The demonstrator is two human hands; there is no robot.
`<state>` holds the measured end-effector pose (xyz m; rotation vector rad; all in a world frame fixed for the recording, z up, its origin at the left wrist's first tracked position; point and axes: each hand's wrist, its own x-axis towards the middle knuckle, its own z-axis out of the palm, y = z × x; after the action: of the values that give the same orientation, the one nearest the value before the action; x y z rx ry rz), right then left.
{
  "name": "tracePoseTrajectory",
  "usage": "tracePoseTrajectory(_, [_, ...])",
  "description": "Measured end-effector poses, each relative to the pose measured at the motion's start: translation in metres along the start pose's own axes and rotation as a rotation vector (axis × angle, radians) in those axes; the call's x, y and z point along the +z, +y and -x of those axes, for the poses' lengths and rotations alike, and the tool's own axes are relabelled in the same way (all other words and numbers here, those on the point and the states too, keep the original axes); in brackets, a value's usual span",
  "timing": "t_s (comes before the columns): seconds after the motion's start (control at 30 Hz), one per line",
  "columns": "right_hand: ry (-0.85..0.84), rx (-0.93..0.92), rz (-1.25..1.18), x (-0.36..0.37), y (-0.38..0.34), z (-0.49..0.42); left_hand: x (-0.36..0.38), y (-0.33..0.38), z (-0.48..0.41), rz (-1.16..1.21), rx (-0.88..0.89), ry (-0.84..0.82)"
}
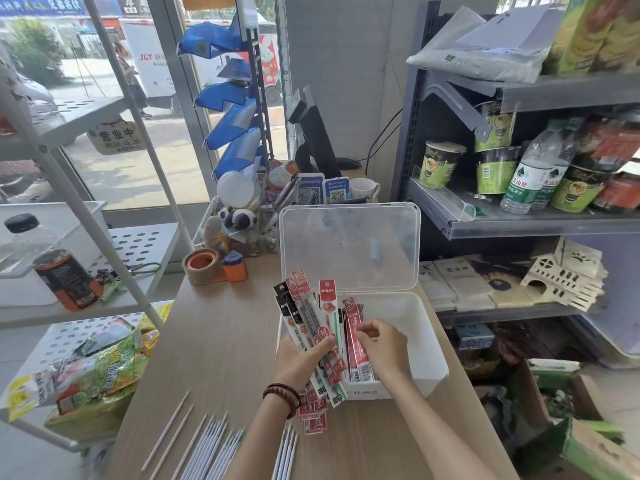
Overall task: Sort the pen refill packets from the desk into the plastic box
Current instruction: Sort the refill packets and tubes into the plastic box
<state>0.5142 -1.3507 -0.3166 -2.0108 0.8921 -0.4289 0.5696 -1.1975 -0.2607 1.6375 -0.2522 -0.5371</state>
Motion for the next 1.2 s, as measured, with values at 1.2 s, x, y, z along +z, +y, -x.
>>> tracePoseTrajectory(1.2, [-0.062, 0.056, -0.472, -0.021, -0.028, 0.023, 0.001, 0.004, 0.001, -0.087, -0.045, -0.037])
